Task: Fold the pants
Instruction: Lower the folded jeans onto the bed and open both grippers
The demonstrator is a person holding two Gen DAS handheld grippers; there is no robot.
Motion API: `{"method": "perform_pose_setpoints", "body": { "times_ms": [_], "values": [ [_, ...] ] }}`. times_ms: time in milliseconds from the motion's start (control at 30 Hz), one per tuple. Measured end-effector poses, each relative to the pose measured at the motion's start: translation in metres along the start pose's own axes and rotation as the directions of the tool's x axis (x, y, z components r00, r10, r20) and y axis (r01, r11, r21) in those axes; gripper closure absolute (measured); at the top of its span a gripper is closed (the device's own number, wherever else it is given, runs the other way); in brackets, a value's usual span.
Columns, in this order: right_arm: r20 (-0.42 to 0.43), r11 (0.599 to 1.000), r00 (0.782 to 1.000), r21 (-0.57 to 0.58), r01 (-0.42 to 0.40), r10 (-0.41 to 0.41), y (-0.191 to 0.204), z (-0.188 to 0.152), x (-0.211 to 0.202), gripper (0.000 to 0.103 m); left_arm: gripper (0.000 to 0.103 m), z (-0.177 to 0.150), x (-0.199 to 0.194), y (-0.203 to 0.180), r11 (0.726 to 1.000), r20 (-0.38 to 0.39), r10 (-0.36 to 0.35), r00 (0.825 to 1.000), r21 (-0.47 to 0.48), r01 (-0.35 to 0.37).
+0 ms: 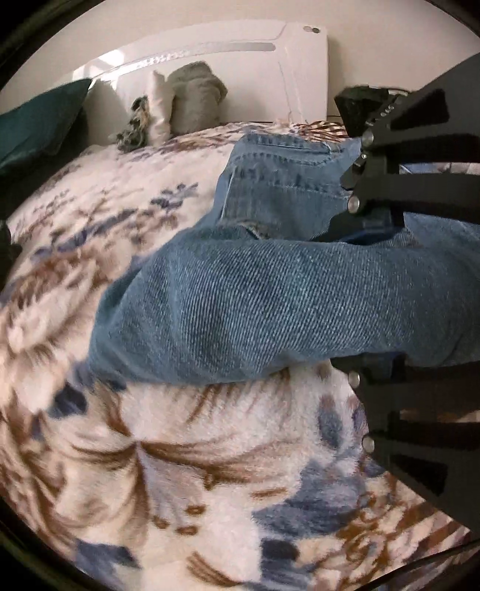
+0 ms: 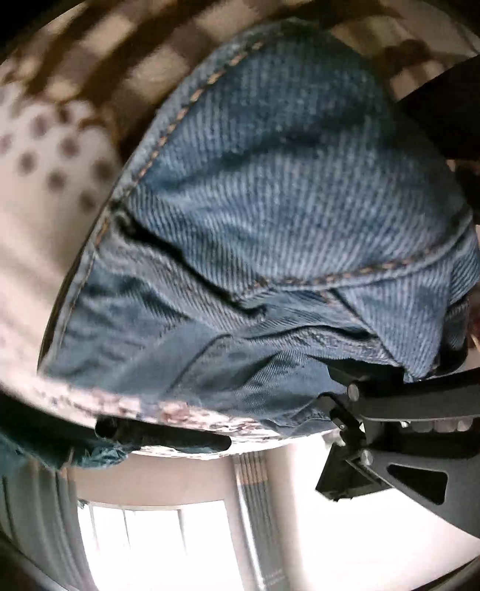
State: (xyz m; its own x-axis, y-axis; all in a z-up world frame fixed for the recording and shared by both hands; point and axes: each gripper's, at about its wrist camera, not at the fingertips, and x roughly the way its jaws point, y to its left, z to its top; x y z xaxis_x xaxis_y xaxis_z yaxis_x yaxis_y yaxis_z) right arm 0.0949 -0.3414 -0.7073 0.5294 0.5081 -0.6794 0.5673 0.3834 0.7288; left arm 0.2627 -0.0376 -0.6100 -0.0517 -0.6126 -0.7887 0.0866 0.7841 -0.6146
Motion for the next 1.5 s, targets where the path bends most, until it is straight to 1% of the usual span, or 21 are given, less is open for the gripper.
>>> {"method": "perform_pose_setpoints", "body": {
  "times_ms": [133, 333, 433, 567, 667, 733, 800, 833, 900, 933, 967, 1000, 1067, 1100, 1133, 1167, 1200, 1267, 1333, 1367, 1500],
  "values": [
    [0.032, 1.000, 0.999, -0.007, 0.006, -0.006, 0.017, 0.000, -0.009, 0.056, 0.071, 0.001, -0.015, -0.004, 0.999, 0.010, -0.031, 0.999, 0.013, 0.031],
    [0.049, 0.999, 0.999, -0.041, 0.019, -0.017, 0.043, 0.001, -0.025, 0.059, 0.073, 0.010, -0.042, -0.010, 0.997, 0.026, -0.069, 0.997, 0.033, 0.068],
    [0.066, 0.998, 0.998, -0.062, 0.012, -0.008, 0.068, 0.000, -0.035, 0.059, 0.073, 0.017, -0.059, -0.009, 0.995, 0.036, -0.092, 0.995, 0.039, 0.091],
    [0.093, 0.993, 0.995, -0.120, -0.016, 0.028, 0.118, 0.004, -0.039, 0.059, 0.073, 0.033, -0.088, -0.011, 0.992, 0.068, -0.122, 0.990, 0.048, 0.119],
    [0.101, 0.988, 0.993, -0.148, -0.042, 0.058, 0.159, 0.019, -0.032, 0.059, 0.073, 0.058, -0.111, -0.016, 0.991, 0.105, -0.123, 0.987, 0.068, 0.116],
    [0.095, 0.985, 0.993, -0.164, -0.060, 0.076, 0.182, 0.032, -0.024, 0.059, 0.073, 0.085, -0.129, -0.021, 0.992, 0.139, -0.116, 0.983, 0.075, 0.106],
    [0.093, 0.980, 0.991, -0.184, -0.082, 0.101, 0.213, 0.053, -0.008, 0.060, 0.073, 0.111, -0.141, -0.024, 0.992, 0.166, -0.111, 0.980, 0.083, 0.099],
    [0.091, 0.976, 0.990, -0.196, -0.090, 0.110, 0.227, 0.062, 0.000, 0.060, 0.073, 0.133, -0.151, -0.025, 0.992, 0.191, -0.108, 0.976, 0.087, 0.092],
    [0.086, 0.969, 0.987, -0.221, -0.114, 0.135, 0.261, 0.088, 0.021, 0.059, 0.073, 0.165, -0.158, -0.025, 0.992, 0.218, -0.104, 0.970, 0.090, 0.086],
    [0.084, 0.966, 0.985, -0.226, -0.127, 0.149, 0.275, 0.101, 0.032, 0.059, 0.073, 0.191, -0.164, -0.023, 0.993, 0.240, -0.099, 0.966, 0.090, 0.079],
    [0.083, 0.959, 0.984, -0.249, -0.135, 0.160, 0.296, 0.118, 0.047, 0.060, 0.073, 0.205, -0.165, -0.022, 0.993, 0.251, -0.097, 0.963, 0.093, 0.076],
    [0.083, 0.954, 0.983, -0.265, -0.138, 0.165, 0.309, 0.131, 0.058, 0.060, 0.073, 0.230, -0.169, -0.021, 0.993, 0.271, -0.090, 0.958, 0.100, 0.065],
    [0.079, 0.948, 0.980, -0.278, -0.152, 0.180, 0.333, 0.156, 0.084, 0.060, 0.073, 0.262, -0.173, -0.014, 0.992, 0.291, -0.087, 0.953, 0.109, 0.057],
    [0.077, 0.945, 0.980, -0.288, -0.155, 0.184, 0.346, 0.170, 0.099, 0.060, 0.073, 0.287, -0.174, -0.010, 0.992, 0.302, -0.078, 0.950, 0.115, 0.045],
    [0.072, 0.941, 0.979, -0.297, -0.160, 0.189, 0.359, 0.185, 0.116, 0.060, 0.073, 0.303, -0.174, -0.006, 0.992, 0.310, -0.072, 0.948, 0.118, 0.036],
    [0.068, 0.939, 0.979, -0.301, -0.164, 0.193, 0.363, 0.192, 0.124, 0.060, 0.073, 0.317, -0.174, -0.002, 0.992, 0.316, -0.067, 0.947, 0.124, 0.028],
    [0.063, 0.937, 0.978, -0.306, -0.169, 0.197, 0.370, 0.203, 0.139, 0.060, 0.073, 0.339, -0.173, 0.003, 0.991, 0.325, -0.057, 0.944, 0.133, 0.014],
    [0.053, 0.934, 0.978, -0.312, -0.175, 0.201, 0.382, 0.223, 0.168, 0.060, 0.073, 0.370, -0.166, 0.011, 0.990, 0.337, -0.050, 0.940, 0.139, 0.003],
    [0.047, 0.933, 0.979, -0.315, -0.175, 0.200, 0.390, 0.241, 0.196, 0.060, 0.073, 0.398, -0.160, 0.024, 0.991, 0.338, -0.045, 0.940, 0.135, -0.001],
    [0.042, 0.933, 0.979, -0.314, -0.179, 0.201, 0.394, 0.251, 0.214, 0.060, 0.073, 0.408, -0.159, 0.033, 0.991, 0.337, -0.044, 0.941, 0.135, -0.002],
    [0.039, 0.935, 0.980, -0.308, -0.175, 0.196, 0.400, 0.273, 0.259, 0.060, 0.074, 0.445, -0.145, 0.058, 0.992, 0.326, -0.037, 0.945, 0.124, -0.004]
  ]
}}
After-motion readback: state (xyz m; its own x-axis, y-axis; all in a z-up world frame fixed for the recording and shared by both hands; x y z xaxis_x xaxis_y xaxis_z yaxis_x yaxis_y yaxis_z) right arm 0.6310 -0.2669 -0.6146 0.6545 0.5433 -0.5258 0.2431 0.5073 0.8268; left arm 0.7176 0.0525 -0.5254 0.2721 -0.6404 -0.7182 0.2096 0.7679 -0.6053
